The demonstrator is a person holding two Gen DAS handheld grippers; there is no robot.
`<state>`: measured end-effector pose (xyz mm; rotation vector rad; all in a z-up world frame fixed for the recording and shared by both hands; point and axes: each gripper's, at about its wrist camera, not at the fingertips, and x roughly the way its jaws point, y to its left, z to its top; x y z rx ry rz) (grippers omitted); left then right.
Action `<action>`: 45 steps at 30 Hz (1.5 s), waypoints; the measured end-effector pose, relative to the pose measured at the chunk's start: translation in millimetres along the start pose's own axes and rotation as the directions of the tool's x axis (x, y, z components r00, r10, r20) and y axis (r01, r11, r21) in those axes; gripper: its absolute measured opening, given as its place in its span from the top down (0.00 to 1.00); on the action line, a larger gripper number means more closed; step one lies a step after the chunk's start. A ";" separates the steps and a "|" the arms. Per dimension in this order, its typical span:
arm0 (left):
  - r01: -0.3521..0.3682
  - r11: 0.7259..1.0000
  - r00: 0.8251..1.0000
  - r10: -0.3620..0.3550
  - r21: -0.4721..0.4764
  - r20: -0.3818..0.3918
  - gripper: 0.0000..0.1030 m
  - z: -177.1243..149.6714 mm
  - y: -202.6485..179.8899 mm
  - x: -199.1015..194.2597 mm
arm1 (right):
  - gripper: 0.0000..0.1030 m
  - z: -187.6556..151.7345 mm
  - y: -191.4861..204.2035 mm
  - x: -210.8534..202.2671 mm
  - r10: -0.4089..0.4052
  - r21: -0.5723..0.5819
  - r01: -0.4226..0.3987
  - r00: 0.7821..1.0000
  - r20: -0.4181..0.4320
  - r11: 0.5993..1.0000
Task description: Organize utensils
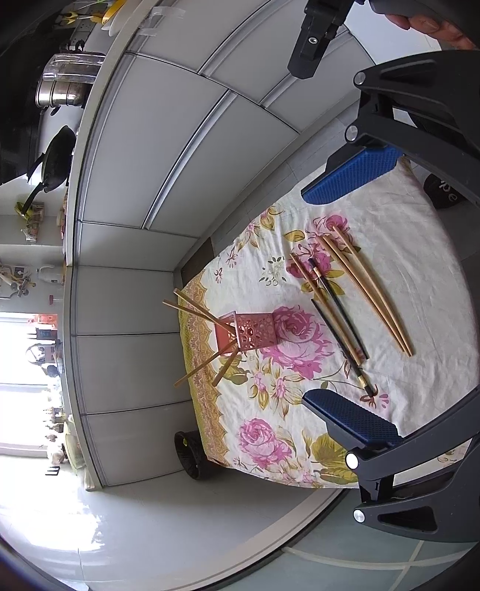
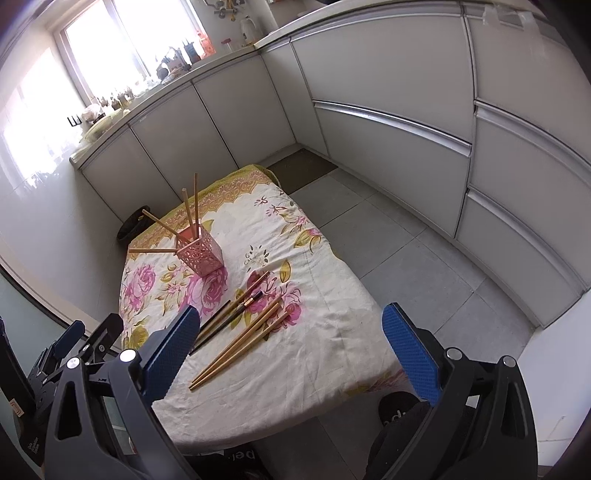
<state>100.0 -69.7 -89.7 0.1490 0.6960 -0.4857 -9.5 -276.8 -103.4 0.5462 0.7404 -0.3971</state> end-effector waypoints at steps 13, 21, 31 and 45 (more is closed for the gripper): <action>-0.029 0.999 1.000 0.029 -0.028 0.002 0.07 -4.7 15.0 -17.8 | 0.06 -7.1 22.3 -16.1 0.036 -0.027 -0.036 0.999 0.010 0.999; 0.014 1.000 1.000 -0.015 -0.007 -0.017 0.07 -2.0 14.8 -4.9 | 0.06 -6.3 30.2 -7.1 0.039 -0.032 -0.038 0.999 0.007 0.999; 0.119 0.983 0.990 -0.107 0.140 -0.092 0.07 13.2 -8.0 92.3 | 0.06 16.5 7.2 63.7 0.012 0.047 -0.014 1.000 0.025 0.999; 0.280 0.895 0.950 -0.205 0.347 -0.237 0.07 12.0 -28.8 164.2 | 0.06 12.7 5.5 119.7 -0.091 0.155 0.096 0.995 -0.038 0.983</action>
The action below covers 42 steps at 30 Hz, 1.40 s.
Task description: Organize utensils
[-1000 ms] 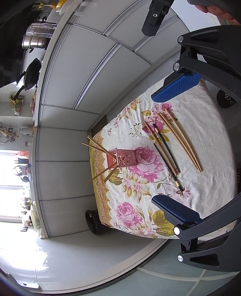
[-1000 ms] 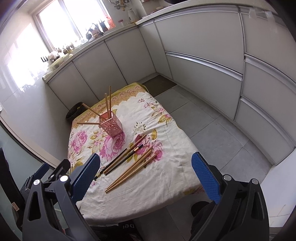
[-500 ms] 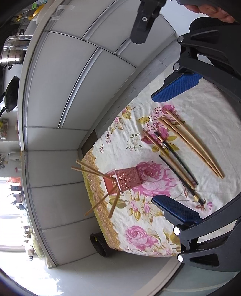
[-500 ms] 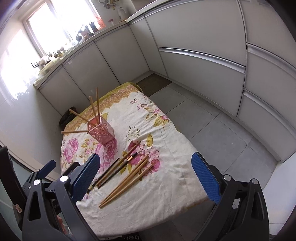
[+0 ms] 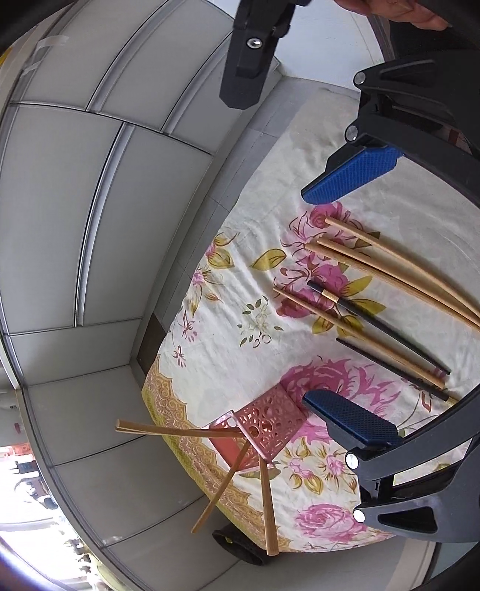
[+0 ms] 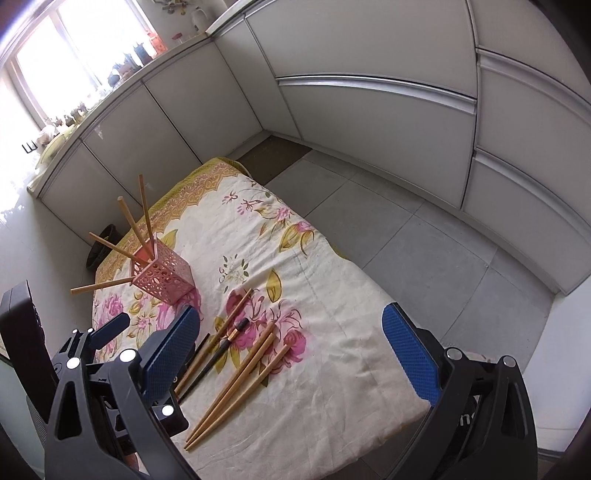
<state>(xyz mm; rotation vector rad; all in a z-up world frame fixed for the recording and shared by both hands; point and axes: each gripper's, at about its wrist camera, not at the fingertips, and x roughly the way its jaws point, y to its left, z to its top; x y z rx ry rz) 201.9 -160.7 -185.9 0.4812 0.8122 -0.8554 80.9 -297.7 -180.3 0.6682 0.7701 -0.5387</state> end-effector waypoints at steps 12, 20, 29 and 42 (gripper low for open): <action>-0.089 0.996 0.992 0.091 -0.023 0.086 0.07 -18.5 -5.9 -64.5 | 0.06 -16.1 9.6 -68.0 -0.020 -0.009 0.021 0.996 0.089 1.000; -0.196 0.977 0.976 0.202 -0.079 0.079 0.07 -32.1 0.7 -96.6 | 0.06 -58.0 22.6 -96.4 0.082 -0.049 -0.082 0.997 0.010 0.995; -0.219 0.965 0.969 0.233 -0.146 0.086 0.07 -31.2 9.8 -100.0 | 0.06 -58.7 18.4 -97.9 0.126 -0.059 -0.125 0.992 0.010 0.990; -0.170 0.951 0.984 0.179 -0.260 0.010 0.07 6.2 23.0 -22.1 | 0.06 25.5 25.2 -22.9 0.142 -0.172 -0.121 0.983 0.118 0.978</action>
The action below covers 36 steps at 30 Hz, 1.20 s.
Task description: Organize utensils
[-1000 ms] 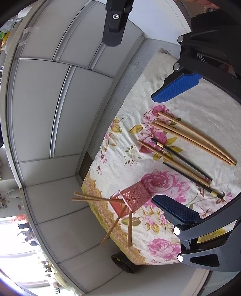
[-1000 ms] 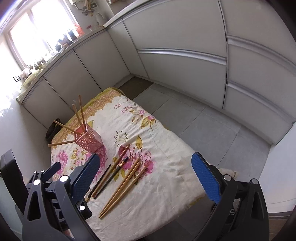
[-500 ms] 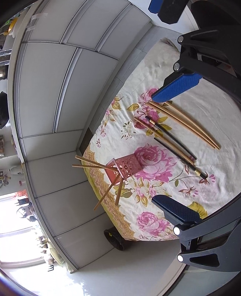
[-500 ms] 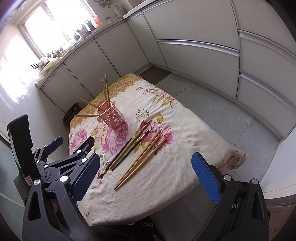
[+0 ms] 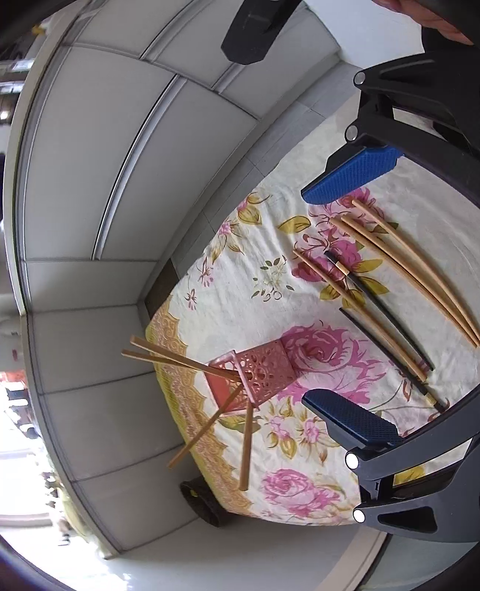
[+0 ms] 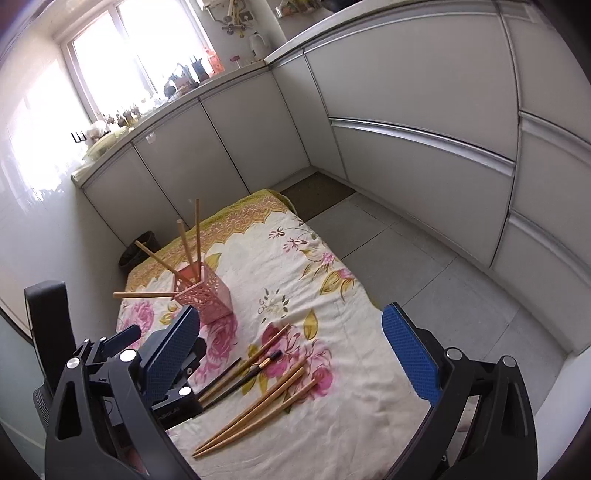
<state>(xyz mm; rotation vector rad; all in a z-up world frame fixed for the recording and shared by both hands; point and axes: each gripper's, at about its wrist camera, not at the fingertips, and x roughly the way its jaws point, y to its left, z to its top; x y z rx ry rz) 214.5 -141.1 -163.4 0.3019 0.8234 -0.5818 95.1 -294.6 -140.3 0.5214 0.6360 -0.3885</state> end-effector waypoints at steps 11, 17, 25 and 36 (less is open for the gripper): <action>-0.240 0.761 0.968 0.234 -0.603 -0.090 0.07 -34.2 74.6 -36.8 | 0.06 15.0 42.1 2.1 0.088 -0.136 -0.097 0.994 -0.071 0.986; -0.314 0.664 0.938 0.326 -0.679 -0.116 0.07 -60.7 80.4 -80.1 | 0.06 -5.1 50.7 -32.1 0.164 -0.141 -0.173 0.984 -0.075 0.975; -0.340 0.658 0.924 0.367 -0.672 -0.109 0.07 -84.2 61.0 -127.3 | 0.06 -32.1 36.9 -94.7 0.179 -0.184 -0.178 0.984 -0.015 0.967; -0.147 0.956 0.988 0.133 -0.253 -0.072 0.07 -43.9 29.9 -74.8 | 0.06 -17.6 3.4 -52.8 0.067 -0.139 -0.077 0.995 -0.073 0.987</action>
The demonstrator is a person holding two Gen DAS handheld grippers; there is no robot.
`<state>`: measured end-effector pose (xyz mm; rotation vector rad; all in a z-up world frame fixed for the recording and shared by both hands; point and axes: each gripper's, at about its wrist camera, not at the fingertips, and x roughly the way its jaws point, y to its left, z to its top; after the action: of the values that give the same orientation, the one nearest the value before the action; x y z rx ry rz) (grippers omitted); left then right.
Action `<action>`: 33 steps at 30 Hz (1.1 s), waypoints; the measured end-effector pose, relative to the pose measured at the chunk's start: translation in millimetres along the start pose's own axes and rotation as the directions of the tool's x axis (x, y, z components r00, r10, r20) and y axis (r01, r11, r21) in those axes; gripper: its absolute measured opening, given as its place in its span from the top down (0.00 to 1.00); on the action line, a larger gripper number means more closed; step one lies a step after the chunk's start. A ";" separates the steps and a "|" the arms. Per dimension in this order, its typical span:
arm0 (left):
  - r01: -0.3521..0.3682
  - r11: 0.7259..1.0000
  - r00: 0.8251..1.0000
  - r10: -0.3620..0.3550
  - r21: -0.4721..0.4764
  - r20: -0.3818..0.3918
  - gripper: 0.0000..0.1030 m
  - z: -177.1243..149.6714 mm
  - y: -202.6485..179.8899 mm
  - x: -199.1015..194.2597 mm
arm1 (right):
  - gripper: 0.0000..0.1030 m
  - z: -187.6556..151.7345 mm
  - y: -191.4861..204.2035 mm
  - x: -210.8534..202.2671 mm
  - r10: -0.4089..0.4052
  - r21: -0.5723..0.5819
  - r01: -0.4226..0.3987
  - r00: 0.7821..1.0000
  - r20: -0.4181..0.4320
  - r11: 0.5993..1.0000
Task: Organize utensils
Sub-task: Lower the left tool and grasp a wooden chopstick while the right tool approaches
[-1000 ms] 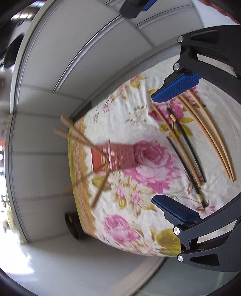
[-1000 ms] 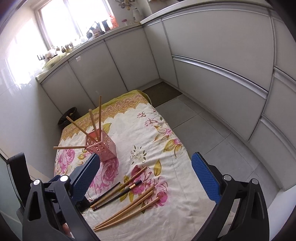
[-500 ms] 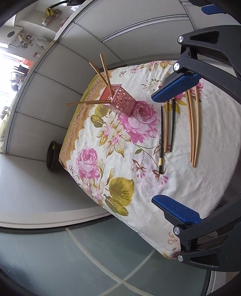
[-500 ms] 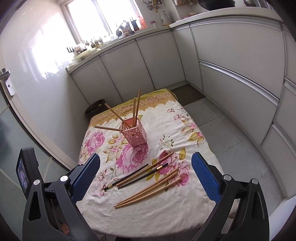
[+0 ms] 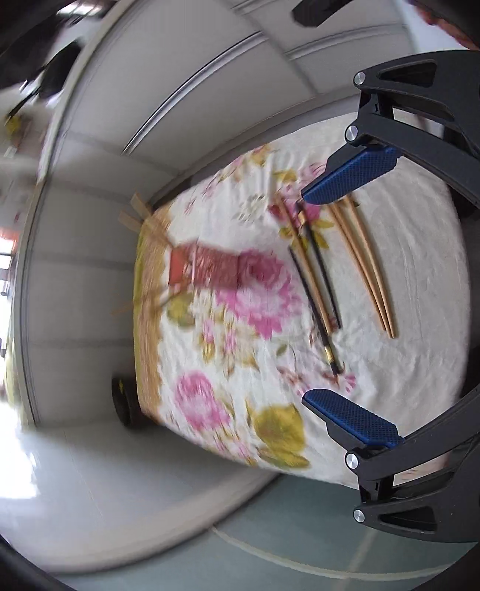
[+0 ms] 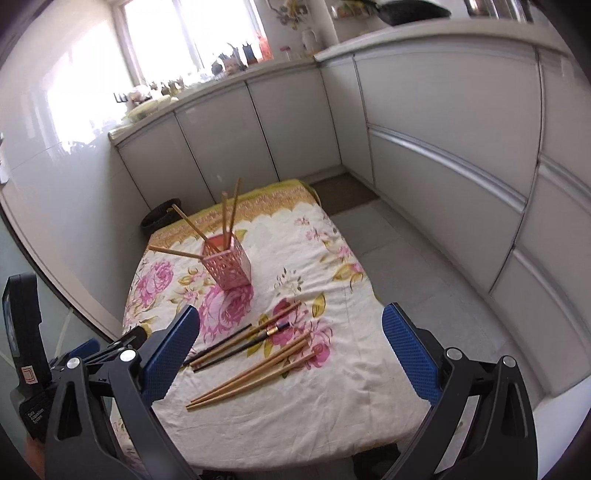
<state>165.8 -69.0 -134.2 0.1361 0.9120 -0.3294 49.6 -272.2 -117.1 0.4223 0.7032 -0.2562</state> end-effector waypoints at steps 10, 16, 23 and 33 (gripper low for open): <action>0.429 0.831 0.870 -0.276 0.354 -0.408 0.08 46.9 -95.3 122.9 | 0.06 1.8 -71.0 44.1 -0.016 0.249 0.050 0.991 -0.135 0.967; 0.504 0.757 0.779 -0.189 0.417 -0.598 0.60 51.0 -134.5 191.3 | 0.06 -5.0 -93.3 75.9 0.061 0.391 0.032 0.973 -0.221 0.920; 0.514 0.734 0.758 -0.147 0.443 -0.636 0.75 53.5 -136.8 227.8 | 0.07 -7.6 -97.2 95.5 0.085 0.421 0.035 0.961 -0.262 0.906; 0.486 0.743 0.748 -0.082 0.460 -0.658 0.73 50.6 -126.6 257.7 | 0.07 -14.2 -98.9 112.4 0.119 0.481 0.038 0.949 -0.291 0.876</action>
<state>307.2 -258.3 -305.1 0.7427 1.4510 -0.9332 88.3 -363.0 -230.6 0.9729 0.9426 -0.3291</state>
